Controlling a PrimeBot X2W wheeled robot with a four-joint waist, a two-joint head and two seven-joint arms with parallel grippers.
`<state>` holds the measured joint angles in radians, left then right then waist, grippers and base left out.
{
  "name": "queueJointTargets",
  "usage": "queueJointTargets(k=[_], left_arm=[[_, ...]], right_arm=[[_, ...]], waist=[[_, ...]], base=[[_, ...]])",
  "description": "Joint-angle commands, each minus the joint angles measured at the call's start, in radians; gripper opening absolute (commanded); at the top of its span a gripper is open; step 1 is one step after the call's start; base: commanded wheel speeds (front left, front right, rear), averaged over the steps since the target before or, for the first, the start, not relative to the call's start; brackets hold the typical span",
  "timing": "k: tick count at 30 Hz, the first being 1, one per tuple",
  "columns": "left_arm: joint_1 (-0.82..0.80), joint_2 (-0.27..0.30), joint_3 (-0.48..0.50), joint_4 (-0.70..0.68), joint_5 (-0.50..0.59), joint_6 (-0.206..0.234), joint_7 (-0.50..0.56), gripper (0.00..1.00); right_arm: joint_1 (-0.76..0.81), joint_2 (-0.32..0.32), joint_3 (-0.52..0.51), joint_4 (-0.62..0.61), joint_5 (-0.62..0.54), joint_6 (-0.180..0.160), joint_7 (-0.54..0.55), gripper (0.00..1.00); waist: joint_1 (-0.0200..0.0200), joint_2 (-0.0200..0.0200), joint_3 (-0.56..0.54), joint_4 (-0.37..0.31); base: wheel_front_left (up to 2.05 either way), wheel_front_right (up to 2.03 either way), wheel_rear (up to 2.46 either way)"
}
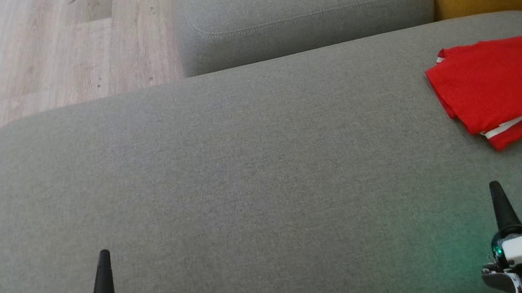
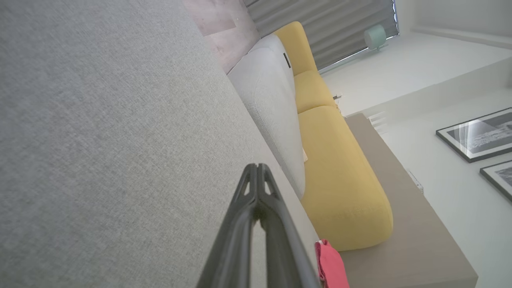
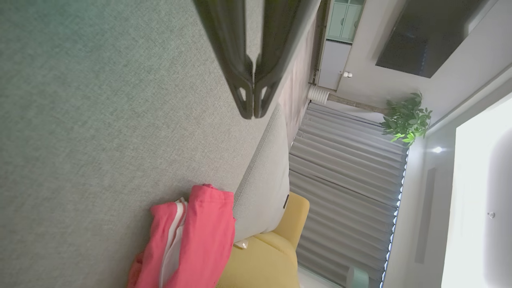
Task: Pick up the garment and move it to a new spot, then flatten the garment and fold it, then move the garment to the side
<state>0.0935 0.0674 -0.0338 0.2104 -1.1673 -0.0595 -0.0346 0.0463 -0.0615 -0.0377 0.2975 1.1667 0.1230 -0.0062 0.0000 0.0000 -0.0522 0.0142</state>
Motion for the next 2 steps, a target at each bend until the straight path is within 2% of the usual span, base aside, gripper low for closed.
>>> queueJointTargets(k=[1,2], left_arm=[[-0.066,0.016,0.035,-0.024,-0.037,-0.011,0.008,0.00],[-0.066,0.016,0.035,-0.024,-0.037,-0.011,0.008,0.00]], right_arm=[[-0.063,-0.003,0.007,-0.040,0.037,0.006,0.009,0.00],[-0.063,-0.003,0.007,-0.040,0.037,0.006,0.009,0.00]], waist=[[0.0000,0.0000,0.003,-0.001],[0.0000,0.0000,0.003,-0.001]], base=[[0.00,0.00,0.00],[0.00,0.00,0.00]])
